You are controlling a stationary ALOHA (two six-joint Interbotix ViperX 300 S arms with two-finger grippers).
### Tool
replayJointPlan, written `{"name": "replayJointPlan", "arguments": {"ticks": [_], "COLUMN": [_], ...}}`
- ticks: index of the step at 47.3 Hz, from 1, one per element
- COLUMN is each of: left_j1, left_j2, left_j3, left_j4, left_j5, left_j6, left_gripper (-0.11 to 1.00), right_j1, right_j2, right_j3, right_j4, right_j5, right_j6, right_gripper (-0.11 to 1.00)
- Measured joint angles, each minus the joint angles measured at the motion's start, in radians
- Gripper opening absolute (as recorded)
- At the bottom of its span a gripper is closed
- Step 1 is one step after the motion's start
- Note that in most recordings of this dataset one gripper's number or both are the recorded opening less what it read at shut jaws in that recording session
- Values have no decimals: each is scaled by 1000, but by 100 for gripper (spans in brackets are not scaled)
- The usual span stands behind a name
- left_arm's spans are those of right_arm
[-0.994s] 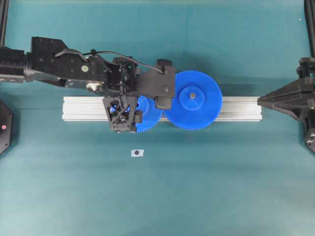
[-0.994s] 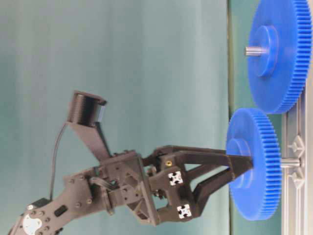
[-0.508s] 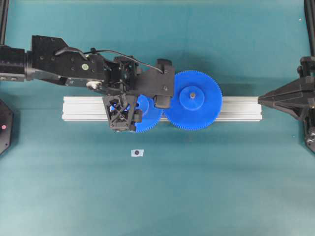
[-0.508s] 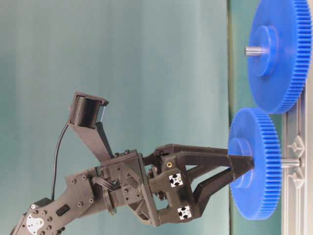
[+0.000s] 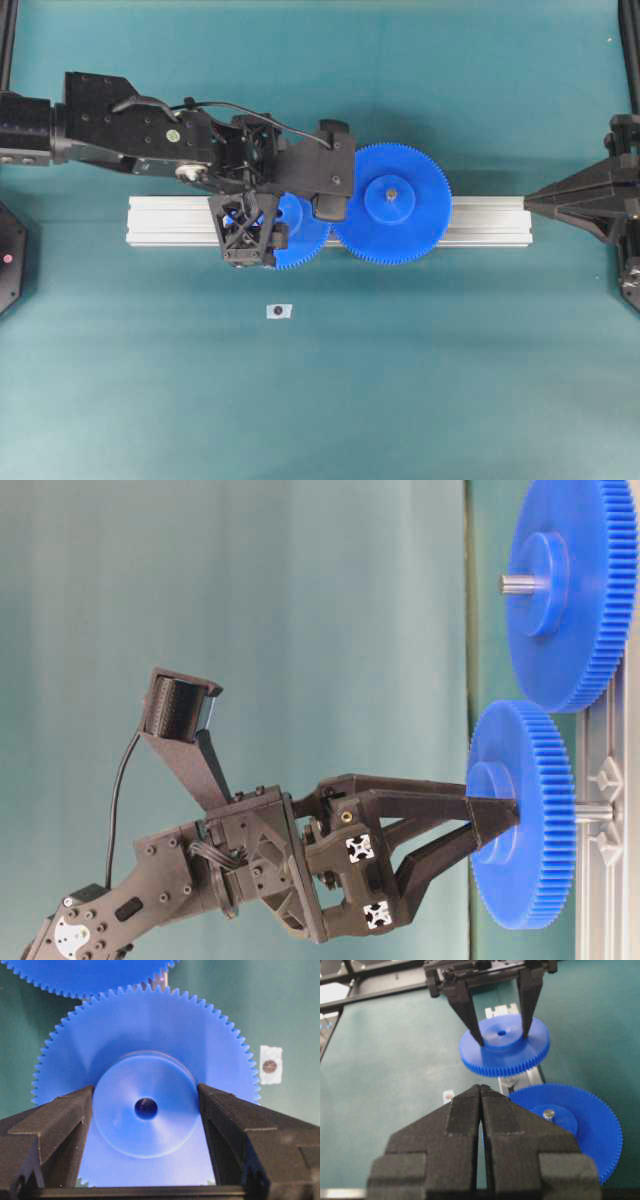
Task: Insert the small gear onto the shaft.
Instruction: 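Push the small blue gear onto the shaft, meshing with the large gear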
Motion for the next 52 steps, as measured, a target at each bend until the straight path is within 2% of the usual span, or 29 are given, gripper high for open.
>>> {"name": "replayJointPlan", "arguments": {"ticks": [32, 39, 52], "left_j1": [0, 5, 12], "left_j2": [-2, -2, -2], "left_j3": [-5, -21, -51], "left_j4": [0, 0, 0], "left_j5": [15, 43, 57], "left_j6": [38, 44, 46], "left_gripper": [70, 91, 90], "right_j1": [-2, -2, -2], "right_j2": [0, 0, 0], "right_j3": [0, 0, 0], "right_j4": [2, 2, 2], "right_j5": [-2, 0, -2], "right_j6": [0, 0, 0], "right_gripper": [4, 4, 4]}}
